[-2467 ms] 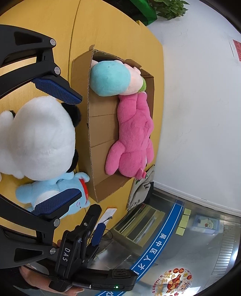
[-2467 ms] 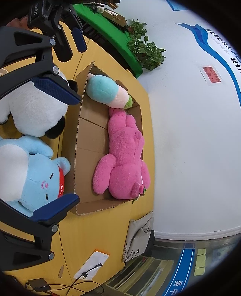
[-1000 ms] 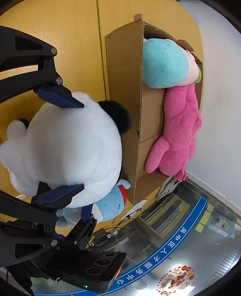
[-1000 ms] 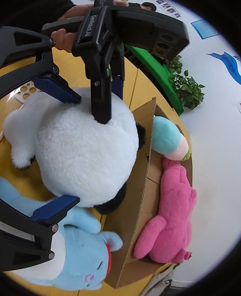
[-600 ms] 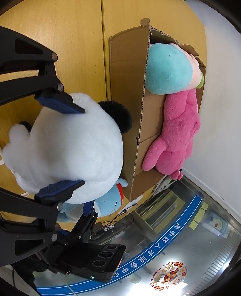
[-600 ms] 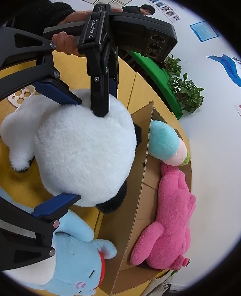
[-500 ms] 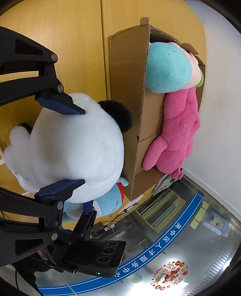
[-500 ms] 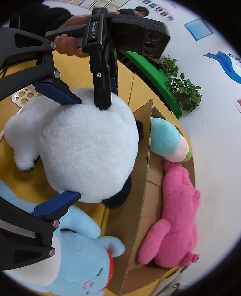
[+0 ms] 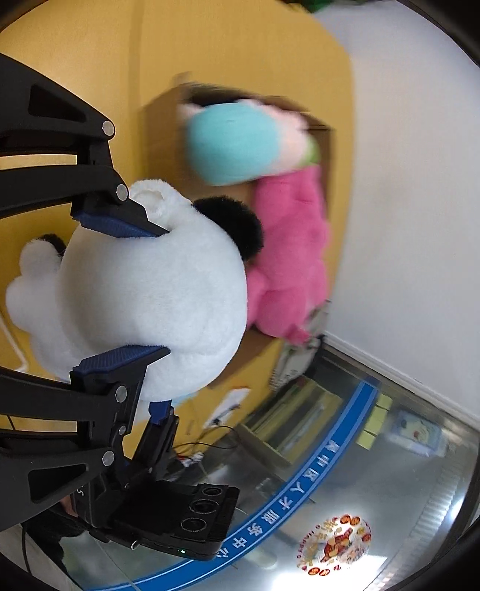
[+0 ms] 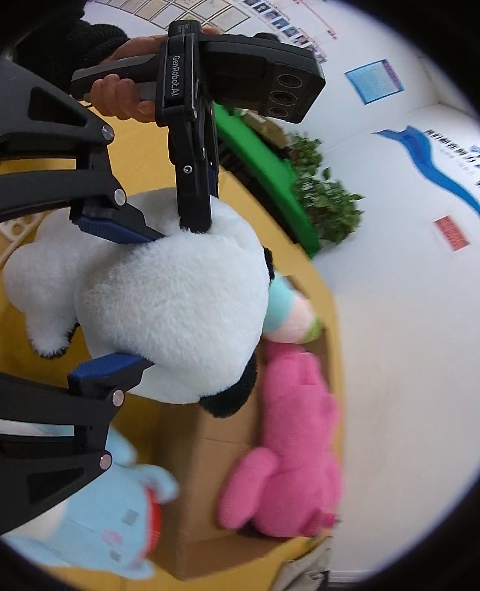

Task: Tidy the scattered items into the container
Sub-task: 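Lower the white panda into the box beside the pig, open both grippers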

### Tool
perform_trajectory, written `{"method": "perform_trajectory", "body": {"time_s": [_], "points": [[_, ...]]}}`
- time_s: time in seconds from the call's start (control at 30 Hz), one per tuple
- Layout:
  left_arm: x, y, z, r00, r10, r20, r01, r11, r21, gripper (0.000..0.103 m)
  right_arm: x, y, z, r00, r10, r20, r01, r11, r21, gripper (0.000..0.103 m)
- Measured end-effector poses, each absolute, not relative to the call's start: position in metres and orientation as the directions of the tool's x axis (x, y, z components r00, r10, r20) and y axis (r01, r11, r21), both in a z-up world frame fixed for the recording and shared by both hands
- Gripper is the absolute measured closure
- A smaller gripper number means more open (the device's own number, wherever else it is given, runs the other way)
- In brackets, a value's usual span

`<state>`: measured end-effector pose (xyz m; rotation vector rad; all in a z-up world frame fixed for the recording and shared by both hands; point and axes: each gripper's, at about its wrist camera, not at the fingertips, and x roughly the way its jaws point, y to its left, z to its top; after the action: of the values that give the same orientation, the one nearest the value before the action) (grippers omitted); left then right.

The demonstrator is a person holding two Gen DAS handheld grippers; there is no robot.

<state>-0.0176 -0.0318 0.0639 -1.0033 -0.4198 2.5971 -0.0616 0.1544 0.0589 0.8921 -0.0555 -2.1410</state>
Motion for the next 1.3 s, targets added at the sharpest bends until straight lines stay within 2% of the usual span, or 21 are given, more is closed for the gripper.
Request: {"method": "perform_trajectory", "body": {"time_s": [0.17,0.3,0.4,0.53,0.57,0.7,0.77,0.87,0.93,1.1,1.2,1.3], "points": [[-0.081,-0.031,0.128,-0.774,0.358,-0.522,-0.237,-0.929,-0.284,0.047,-0.114,0.148,0.127,-0.549,-0.687,-0.475,0.675,-0.700,0.232,0.052],[-0.145,-0.043,0.121,-0.755,0.352,-0.553,-0.206,-0.929,-0.309,0.046,-0.169,0.135,0.138,-0.597,-0.653,-0.466,0.648,-0.735,0.201,0.051],[-0.188,-0.046,0.078,-0.705,0.304,-0.641,-0.137,-0.945,-0.298,0.047,-0.214,0.119,0.106,-0.582,-0.610,-0.538,0.601,-0.768,0.221,0.052],[-0.213,-0.049,0.013,-0.617,0.299,-0.728,-0.078,-0.944,-0.322,0.047,-0.247,0.094,0.045,-0.512,-0.511,-0.690,0.547,-0.814,0.196,0.051],[-0.211,-0.051,0.006,-0.623,0.302,-0.722,-0.077,-0.942,-0.327,0.047,-0.250,0.088,0.032,-0.494,-0.473,-0.730,0.536,-0.826,0.174,0.051],[-0.205,-0.061,0.005,-0.620,0.308,-0.722,-0.064,-0.936,-0.345,0.041,-0.248,0.079,0.031,-0.492,-0.428,-0.758,0.519,-0.843,0.140,0.047],[-0.200,-0.062,0.009,-0.619,0.298,-0.727,-0.046,-0.937,-0.346,0.036,-0.245,0.078,0.032,-0.498,-0.420,-0.759,0.512,-0.849,0.133,0.036],[-0.173,-0.063,0.023,-0.660,0.273,-0.700,-0.003,-0.933,-0.360,0.034,-0.227,0.090,0.034,-0.497,-0.442,-0.747,0.495,-0.851,0.174,0.029],[-0.145,-0.059,0.039,-0.708,0.197,-0.678,0.025,-0.952,-0.304,0.030,-0.204,0.105,0.045,-0.541,-0.438,-0.718,0.478,-0.862,0.167,0.023],[-0.057,-0.037,0.076,-0.818,0.023,-0.575,0.086,-0.983,-0.163,0.010,-0.149,0.134,0.077,-0.668,-0.381,-0.640,0.433,-0.898,0.082,0.019],[-0.010,-0.019,0.083,-0.848,-0.040,-0.528,0.109,-0.989,-0.100,0.006,-0.116,0.145,0.092,-0.723,-0.345,-0.599,0.410,-0.911,0.030,0.019],[0.016,-0.005,0.080,-0.852,-0.051,-0.521,0.116,-0.989,-0.092,0.006,-0.094,0.152,0.099,-0.749,-0.320,-0.580,0.392,-0.920,0.001,0.019]]}}
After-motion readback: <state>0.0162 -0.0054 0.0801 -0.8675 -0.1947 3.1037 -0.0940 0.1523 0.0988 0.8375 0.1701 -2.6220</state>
